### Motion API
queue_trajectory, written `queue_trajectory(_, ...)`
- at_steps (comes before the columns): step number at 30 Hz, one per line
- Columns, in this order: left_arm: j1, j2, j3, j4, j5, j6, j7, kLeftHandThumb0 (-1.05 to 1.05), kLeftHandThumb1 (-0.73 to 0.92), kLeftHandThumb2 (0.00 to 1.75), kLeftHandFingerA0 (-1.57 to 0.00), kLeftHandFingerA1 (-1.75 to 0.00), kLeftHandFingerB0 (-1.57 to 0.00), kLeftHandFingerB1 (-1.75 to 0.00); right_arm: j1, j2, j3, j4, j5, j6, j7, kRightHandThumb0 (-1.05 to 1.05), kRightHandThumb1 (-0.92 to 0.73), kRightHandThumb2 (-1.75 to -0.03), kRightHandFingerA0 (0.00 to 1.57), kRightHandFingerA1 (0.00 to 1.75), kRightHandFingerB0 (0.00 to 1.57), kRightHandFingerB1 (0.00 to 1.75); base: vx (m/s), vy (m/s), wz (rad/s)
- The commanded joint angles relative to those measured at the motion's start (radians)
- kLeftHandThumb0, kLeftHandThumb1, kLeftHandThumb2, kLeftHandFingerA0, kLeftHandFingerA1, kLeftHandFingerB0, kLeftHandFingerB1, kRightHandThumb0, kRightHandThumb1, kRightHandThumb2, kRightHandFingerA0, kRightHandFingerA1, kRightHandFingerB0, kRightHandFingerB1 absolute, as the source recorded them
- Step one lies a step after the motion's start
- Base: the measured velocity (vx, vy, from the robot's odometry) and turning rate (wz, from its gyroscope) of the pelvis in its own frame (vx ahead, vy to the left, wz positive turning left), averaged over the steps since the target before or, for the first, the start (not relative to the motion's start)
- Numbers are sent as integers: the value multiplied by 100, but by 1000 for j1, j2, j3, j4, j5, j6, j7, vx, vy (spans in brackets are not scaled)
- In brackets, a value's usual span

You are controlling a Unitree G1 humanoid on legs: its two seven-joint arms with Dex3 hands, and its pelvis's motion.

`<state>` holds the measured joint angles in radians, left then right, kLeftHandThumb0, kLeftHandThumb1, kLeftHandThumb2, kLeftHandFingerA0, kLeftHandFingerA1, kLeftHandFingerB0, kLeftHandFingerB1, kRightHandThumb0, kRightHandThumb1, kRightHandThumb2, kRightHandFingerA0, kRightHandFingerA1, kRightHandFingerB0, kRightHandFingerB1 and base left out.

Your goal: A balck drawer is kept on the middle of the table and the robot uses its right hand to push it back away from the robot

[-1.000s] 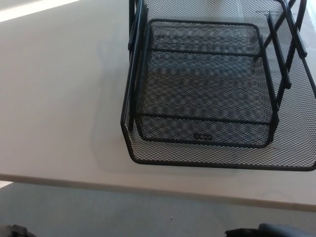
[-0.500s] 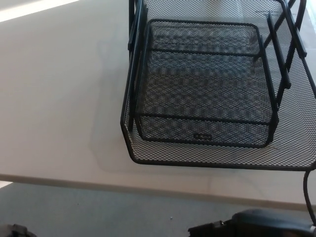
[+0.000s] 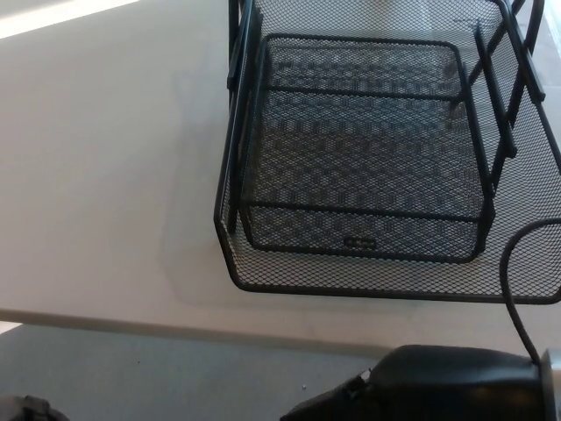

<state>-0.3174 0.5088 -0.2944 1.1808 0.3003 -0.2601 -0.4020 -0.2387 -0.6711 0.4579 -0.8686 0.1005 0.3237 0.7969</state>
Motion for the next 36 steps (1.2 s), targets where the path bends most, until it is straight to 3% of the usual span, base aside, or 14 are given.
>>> queue_trajectory(1, -13, 17, -8, 8, 24, -20, -21, -57, 72, 62, -46, -38, -31, -32, -176, 18, 47, -40, 213, 243, 144, -51, -80, -64, 43, 43, 33, 35, 0, 0, 0)
queue_trajectory(9, -14, 15, -6, 6, 17, -29, -33, -56, 74, 62, -50, -39, -33, -33, -369, 72, 115, 99, 175, 311, 181, -50, -79, -64, 47, 43, 35, 36, 0, 0, 0)
queue_trajectory(13, -14, 21, -13, 1, 24, -37, -38, -58, 75, 63, -43, -37, -30, -32, -452, 106, 172, 200, 147, 335, 200, -50, -81, -64, 46, 43, 35, 35, 0, 0, 0)
queue_trajectory(24, -5, 24, 5, -4, 10, -50, -51, -56, 74, 62, -49, -38, -35, -33, -498, 162, 236, 341, 113, 338, 210, -49, -79, -63, 46, 44, 36, 35, 0, 0, 0)
queue_trajectory(34, -10, 21, 6, 1, 12, -36, -54, -58, 71, 62, -42, -38, -28, -32, -478, 195, 295, 441, 75, 330, 224, -50, -80, -63, 45, 46, 35, 36, 0, 0, 0)
queue_trajectory(35, -9, 22, 4, 0, 14, -37, -53, -58, 71, 62, -43, -38, -29, -32, -481, 196, 297, 452, 72, 327, 227, -53, -64, -98, 37, 58, 24, 48, 0, 0, 0)
queue_trajectory(36, -9, 22, 2, 0, 16, -39, -52, -58, 71, 62, -43, -38, -29, -32, -487, 195, 297, 461, 70, 325, 230, -53, -64, -98, 37, 58, 24, 48, 0, 0, 0)
